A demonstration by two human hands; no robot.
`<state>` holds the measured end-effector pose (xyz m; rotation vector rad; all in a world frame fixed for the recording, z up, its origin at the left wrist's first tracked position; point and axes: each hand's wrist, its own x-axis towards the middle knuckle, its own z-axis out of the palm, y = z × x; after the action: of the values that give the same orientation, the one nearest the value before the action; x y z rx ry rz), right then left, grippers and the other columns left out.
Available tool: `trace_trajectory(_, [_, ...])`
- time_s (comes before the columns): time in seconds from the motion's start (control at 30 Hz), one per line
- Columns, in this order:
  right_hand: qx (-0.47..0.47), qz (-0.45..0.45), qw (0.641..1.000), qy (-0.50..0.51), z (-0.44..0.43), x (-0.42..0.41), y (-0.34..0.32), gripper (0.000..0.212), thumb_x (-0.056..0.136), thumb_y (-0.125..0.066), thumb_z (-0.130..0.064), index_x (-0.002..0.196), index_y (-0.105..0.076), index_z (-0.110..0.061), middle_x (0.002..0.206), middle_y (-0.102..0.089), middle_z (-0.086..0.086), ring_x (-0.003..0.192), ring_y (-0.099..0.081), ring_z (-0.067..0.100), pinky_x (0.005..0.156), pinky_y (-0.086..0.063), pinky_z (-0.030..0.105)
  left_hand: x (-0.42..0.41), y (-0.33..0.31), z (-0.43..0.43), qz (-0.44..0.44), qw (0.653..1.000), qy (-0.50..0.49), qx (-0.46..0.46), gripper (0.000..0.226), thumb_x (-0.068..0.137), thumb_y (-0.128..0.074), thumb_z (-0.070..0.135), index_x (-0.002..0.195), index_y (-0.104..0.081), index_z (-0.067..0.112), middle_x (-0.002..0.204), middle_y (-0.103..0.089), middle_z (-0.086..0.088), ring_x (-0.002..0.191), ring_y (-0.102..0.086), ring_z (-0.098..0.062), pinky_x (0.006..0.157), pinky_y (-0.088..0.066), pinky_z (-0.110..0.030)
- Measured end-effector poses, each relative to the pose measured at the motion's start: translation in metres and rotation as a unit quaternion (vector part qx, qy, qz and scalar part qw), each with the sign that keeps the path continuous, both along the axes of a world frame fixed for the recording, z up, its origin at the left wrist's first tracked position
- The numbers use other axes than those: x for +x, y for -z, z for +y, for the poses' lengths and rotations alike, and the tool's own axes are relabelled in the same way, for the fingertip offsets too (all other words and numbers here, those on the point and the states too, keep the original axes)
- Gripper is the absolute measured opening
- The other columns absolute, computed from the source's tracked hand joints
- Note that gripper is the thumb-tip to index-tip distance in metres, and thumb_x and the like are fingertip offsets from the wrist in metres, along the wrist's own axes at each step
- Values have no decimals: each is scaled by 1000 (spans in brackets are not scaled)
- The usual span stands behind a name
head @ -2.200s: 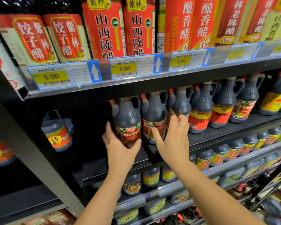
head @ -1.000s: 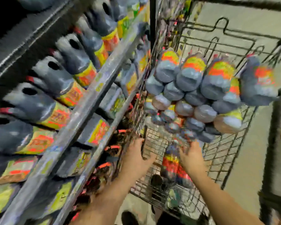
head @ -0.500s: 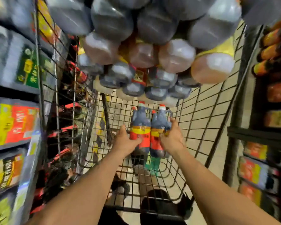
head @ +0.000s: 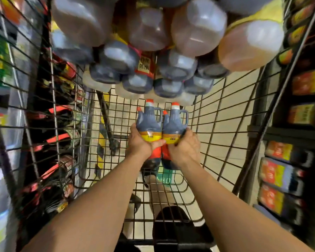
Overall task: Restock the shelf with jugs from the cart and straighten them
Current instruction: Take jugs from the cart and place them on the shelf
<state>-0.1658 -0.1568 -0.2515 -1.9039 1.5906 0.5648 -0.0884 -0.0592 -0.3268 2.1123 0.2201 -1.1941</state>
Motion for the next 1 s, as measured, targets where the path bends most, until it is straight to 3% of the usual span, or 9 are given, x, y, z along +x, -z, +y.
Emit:
trace_trajectory(0.13, [-14,18,1000,-14,3,2,1,74,81,-68,-39,140,-33,-11,137,-42,10,129,-39,27,106,-33,35,5,-4,12,9,1000,-9,14,98,41,-97,37,117,-35,44,95,-55,23,93,-60,-16,83,-47,-33])
trace_trajectory(0.2, [-24,29,999,-15,3,5,1,77,78,-72,-44,137,-36,-12,134,-42,7,126,-43,25,100,-41,38,11,-11,23,4,999,-19,37,97,41,-96,40,116,-34,45,86,-48,26,84,-56,-11,75,-42,-29])
trace_trajectory(0.3, [-24,58,998,-15,2,9,3,80,73,-76,-50,131,-39,-10,126,-43,9,116,-52,27,89,-49,41,21,-23,45,-7,998,-12,58,90,44,-94,43,110,-32,43,90,-54,21,73,-53,-3,66,-41,-27])
trace_trajectory(0.43, [20,53,998,34,2,16,10,81,68,-81,-54,124,-39,-14,115,-56,10,102,-59,29,85,-54,45,35,-39,66,-13,997,-23,74,101,42,-93,49,123,-34,39,104,-58,13,83,-59,-15,70,-44,-32])
trace_trajectory(0.53, [28,45,996,65,3,19,18,90,65,-83,-53,129,-34,-11,117,-59,11,103,-61,32,87,-54,47,43,-46,75,-22,997,-31,73,93,44,-92,49,116,-34,40,98,-56,17,75,-56,-9,61,-40,-27])
trace_trajectory(0.67, [24,55,996,73,4,20,27,109,60,-85,-55,140,-28,-9,126,-54,13,110,-59,33,89,-53,47,46,-56,80,-32,996,-32,81,90,44,-88,50,115,-33,40,100,-56,15,83,-58,-20,69,-45,-34])
trace_trajectory(0.77, [11,34,995,95,5,17,31,91,56,-87,-49,125,-40,-14,111,-59,9,93,-64,30,74,-56,41,44,-66,81,-37,996,-35,71,86,43,-84,51,111,-33,43,101,-58,15,79,-59,-15,70,-48,-36])
trace_trajectory(0.87, [10,12,995,101,11,11,29,79,54,-90,-42,109,-39,-17,95,-57,4,68,-57,19,51,-44,25,39,-78,80,-56,996,-34,61,88,42,-81,55,116,-34,41,106,-61,12,86,-64,-21,79,-54,-43])
trace_trajectory(1.0, [8,-8,999,50,26,-2,19,78,53,-88,-41,105,-34,-18,95,-45,1,79,-48,22,65,-43,31,36,-98,80,-76,996,-32,28,96,40,-81,54,122,-35,38,108,-64,12,92,-66,-22,84,-54,-47])
